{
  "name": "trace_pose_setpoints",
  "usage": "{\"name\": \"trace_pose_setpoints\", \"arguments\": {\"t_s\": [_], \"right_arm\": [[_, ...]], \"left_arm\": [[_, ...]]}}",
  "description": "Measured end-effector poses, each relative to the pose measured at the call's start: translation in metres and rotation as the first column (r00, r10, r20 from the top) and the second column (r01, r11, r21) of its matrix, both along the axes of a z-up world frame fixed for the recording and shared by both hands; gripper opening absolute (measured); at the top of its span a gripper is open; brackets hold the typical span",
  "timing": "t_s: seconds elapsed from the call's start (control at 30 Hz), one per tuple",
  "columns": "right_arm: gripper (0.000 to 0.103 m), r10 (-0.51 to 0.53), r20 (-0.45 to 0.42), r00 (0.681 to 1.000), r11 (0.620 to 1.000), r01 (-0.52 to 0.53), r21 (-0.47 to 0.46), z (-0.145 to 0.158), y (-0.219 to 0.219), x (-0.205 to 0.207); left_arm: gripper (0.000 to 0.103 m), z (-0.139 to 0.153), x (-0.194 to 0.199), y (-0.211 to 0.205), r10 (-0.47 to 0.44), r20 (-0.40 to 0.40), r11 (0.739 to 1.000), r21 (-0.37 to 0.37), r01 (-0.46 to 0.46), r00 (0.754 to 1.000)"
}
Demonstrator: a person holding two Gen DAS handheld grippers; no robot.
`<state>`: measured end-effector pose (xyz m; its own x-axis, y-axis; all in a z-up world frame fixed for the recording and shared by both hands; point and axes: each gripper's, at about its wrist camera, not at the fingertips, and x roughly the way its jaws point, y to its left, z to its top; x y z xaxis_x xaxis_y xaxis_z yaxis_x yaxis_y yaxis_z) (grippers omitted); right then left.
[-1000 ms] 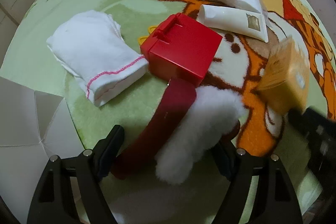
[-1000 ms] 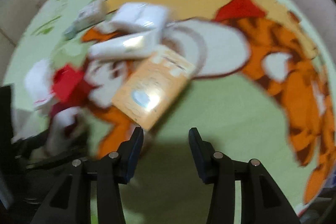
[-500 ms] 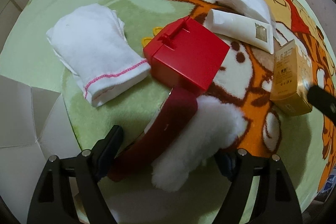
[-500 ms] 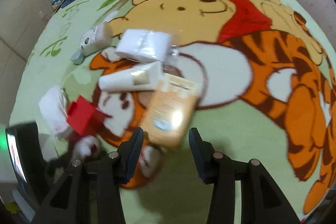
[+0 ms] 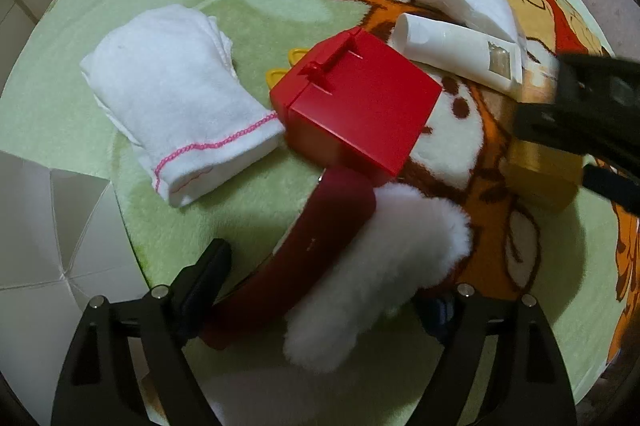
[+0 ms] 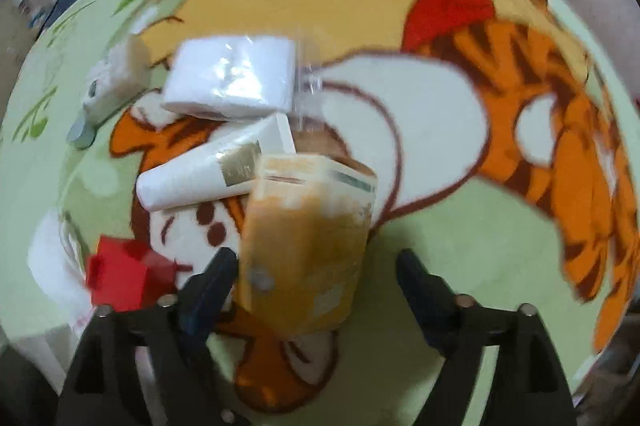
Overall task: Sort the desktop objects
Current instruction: 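Grasp the Santa hat with the left tool while the right tool grasps the Butter Bear box, then carry the Santa hat and Butter Bear box over the white box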
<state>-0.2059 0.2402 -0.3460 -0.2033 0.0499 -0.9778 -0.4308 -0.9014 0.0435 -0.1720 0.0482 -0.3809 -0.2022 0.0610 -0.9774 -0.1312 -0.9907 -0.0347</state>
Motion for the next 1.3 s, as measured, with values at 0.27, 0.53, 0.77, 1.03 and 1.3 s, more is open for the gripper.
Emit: {"name": "trace_pose_setpoints", "arguments": {"t_s": [0.27,0.53,0.77,1.03,1.3], "right_arm": [[0.051,0.15,-0.063,0.987,0.989,-0.149,0.019,-0.009,-0.006,0.005],[0.048,0.288,-0.154,0.945,0.956,-0.294,-0.016,0.006,-0.004,0.025],[0.048,0.328,-0.181,0.927,0.94,-0.339,-0.03,0.02,0.009,0.047],[0.048,0.327,-0.193,0.925,0.939,-0.341,-0.043,0.03,0.018,0.072],[0.048,0.342,-0.217,0.914,0.933,-0.359,-0.041,0.062,0.016,0.095]], "left_arm": [[0.085,0.001,0.0,-0.009,-0.011,-0.007,1.0,0.003,0.011,1.0],[0.068,0.01,0.005,-0.019,0.012,-0.046,1.0,0.011,-0.012,0.999],[0.039,0.022,0.018,-0.012,0.003,-0.069,1.0,0.012,-0.002,0.998],[0.03,0.054,0.038,0.008,0.014,-0.084,0.998,0.055,-0.009,0.996],[0.03,0.07,0.047,0.044,-0.015,-0.092,1.0,-0.009,0.014,0.996]]}}
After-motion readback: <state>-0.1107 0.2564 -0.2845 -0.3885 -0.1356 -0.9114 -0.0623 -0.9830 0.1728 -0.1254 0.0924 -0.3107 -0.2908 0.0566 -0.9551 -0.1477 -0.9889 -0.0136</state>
